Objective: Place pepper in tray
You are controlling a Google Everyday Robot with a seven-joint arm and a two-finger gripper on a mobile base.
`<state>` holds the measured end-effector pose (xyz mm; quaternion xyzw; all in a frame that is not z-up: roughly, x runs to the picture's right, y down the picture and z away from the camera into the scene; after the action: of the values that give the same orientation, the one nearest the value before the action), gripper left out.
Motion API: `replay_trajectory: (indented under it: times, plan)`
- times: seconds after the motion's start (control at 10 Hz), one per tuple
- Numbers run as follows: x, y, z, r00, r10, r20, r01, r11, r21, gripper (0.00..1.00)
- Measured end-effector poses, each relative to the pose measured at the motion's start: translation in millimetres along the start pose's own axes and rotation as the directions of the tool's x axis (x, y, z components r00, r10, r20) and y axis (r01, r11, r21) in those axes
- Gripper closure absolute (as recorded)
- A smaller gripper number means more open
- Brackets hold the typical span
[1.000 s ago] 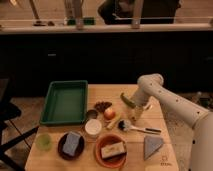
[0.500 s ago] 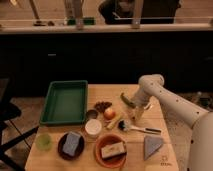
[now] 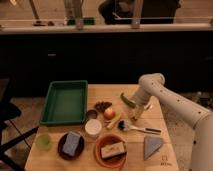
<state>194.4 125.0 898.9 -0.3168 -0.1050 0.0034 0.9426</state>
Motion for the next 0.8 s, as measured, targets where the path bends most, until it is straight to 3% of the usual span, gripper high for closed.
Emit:
replay_trajectory:
  times: [0.4,0.8]
  plan:
    - [2.6,-14.3,3.6,0.993,0.115,0.026,-0.116,0.993,0.022,0.2]
    - [12.2,-24.5,19.4,0.967,0.237,0.094,-0.241,0.97,0.031,0.2]
